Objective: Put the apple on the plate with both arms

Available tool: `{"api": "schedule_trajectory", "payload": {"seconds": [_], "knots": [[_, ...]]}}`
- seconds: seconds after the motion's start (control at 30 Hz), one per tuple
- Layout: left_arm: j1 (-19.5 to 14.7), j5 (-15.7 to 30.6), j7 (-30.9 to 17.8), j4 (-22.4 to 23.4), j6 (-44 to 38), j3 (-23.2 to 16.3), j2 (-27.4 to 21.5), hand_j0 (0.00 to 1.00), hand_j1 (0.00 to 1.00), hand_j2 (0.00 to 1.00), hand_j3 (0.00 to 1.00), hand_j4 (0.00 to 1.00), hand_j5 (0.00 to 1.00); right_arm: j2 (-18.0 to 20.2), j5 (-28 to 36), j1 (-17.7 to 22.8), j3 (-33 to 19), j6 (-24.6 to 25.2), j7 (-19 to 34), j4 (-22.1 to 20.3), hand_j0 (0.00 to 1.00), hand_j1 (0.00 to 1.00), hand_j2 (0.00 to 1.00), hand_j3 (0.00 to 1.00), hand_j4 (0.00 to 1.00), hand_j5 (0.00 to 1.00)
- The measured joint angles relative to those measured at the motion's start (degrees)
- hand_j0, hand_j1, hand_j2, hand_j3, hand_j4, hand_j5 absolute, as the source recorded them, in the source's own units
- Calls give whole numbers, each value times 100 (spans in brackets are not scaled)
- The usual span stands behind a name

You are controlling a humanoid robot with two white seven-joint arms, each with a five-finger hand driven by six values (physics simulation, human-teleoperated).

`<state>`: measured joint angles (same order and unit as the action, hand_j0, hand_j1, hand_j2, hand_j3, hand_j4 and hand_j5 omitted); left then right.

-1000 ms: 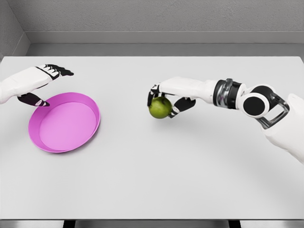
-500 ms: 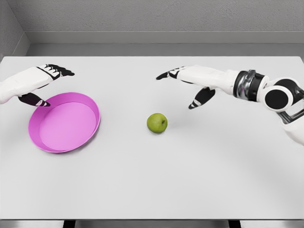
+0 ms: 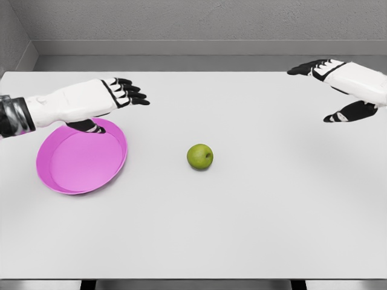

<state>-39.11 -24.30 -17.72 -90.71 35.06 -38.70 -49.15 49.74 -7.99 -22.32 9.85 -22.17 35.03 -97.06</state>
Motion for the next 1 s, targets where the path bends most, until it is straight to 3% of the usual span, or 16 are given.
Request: {"api": "schedule_trajectory", "payload": {"seconds": [0.2, 0.33, 0.7, 1.0], "knots": [[-879, -311, -243, -473, 0, -909, 504, 100, 100, 100, 100, 100, 100, 23, -3, 0, 170, -208, 0, -15, 100, 100, 100, 100, 100, 100], [-1239, -456, -263, -516, 1, -1411, 826, 100, 100, 100, 100, 100, 100, 33, -2, -9, 187, -218, 0, -10, 100, 100, 100, 100, 100, 100], [-1485, -1042, -280, 134, 2, -2101, 1579, 100, 100, 100, 100, 100, 100, 72, -3, 18, 197, -222, 0, -19, 100, 100, 100, 100, 100, 100], [-1538, -1522, -352, 545, 2, -2375, 1900, 100, 100, 100, 100, 100, 100, 82, -3, 35, 210, -222, 0, -22, 100, 100, 100, 100, 100, 100]]}}
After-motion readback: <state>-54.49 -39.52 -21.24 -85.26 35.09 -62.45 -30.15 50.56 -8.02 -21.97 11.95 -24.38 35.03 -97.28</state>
